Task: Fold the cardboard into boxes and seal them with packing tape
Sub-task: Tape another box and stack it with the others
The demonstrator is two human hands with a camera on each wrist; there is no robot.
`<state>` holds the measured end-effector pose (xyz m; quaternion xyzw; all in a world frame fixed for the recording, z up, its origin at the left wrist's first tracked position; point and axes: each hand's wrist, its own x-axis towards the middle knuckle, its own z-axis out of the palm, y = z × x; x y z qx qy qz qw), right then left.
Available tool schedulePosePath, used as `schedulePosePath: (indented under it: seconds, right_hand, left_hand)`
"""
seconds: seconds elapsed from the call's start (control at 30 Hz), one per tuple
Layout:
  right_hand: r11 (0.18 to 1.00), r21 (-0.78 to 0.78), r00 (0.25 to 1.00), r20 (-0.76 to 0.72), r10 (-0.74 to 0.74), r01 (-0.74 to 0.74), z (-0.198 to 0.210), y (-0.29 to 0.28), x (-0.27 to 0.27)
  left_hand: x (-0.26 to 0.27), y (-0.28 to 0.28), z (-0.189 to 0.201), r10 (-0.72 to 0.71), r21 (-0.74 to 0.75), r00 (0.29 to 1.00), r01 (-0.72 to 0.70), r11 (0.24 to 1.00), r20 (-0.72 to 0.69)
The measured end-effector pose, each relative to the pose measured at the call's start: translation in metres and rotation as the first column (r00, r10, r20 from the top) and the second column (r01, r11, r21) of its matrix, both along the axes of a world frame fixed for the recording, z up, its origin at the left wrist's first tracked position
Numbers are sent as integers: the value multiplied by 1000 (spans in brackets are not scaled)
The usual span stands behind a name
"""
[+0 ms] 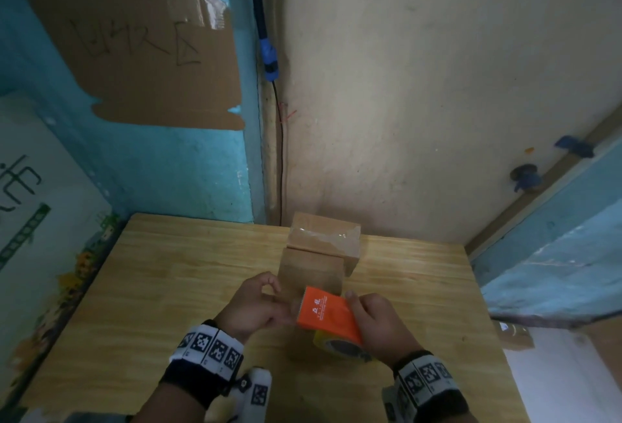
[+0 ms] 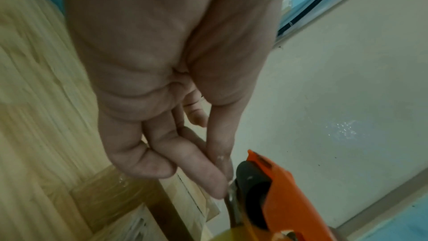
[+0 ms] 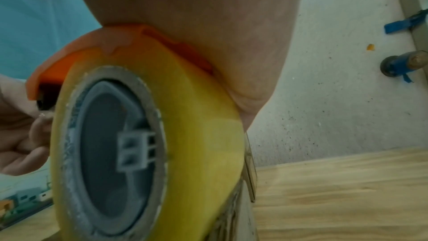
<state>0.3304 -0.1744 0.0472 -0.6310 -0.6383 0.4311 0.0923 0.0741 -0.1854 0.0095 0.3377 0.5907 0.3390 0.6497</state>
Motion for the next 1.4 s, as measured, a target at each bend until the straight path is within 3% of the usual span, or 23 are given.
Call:
schedulePosePath:
  seconds: [0.33,0.5,0.67,0.93,1.13,1.27,1.4]
  right_hand:
    - [993,105,997,-51,60,-55,8,1,-9]
    - [996,90,999,-40,18,-14,6,5,0]
    - [998,56,999,-30,17,-16,3,8,9]
    - [998,32,998,21,53,-54,-9,7,4]
    - [999,-1,998,-35,-52,52,-3,-3,15]
    - [979,-53,969,-143,-204,198,1,-8,21]
    - [963,-116,956,-139,-257,242,0,-5,19]
  left_hand:
    - [-17,-1,7,36,-17,999,-36,999,-2]
    - [-40,1,6,130,43,981,-125,991,-142]
    - [-52,-6,-5,160,-43,985,-163,986,-67]
    - [-53,-10,-18,166,-117,983,-175,978,-77]
    - [-35,-12,-24,93,-46,996,-92,995,5]
    - [-21,-10,-24,139,-16,986,-138,990,93]
    - [-13,-1,-26,170,-7,980,-171,985,100]
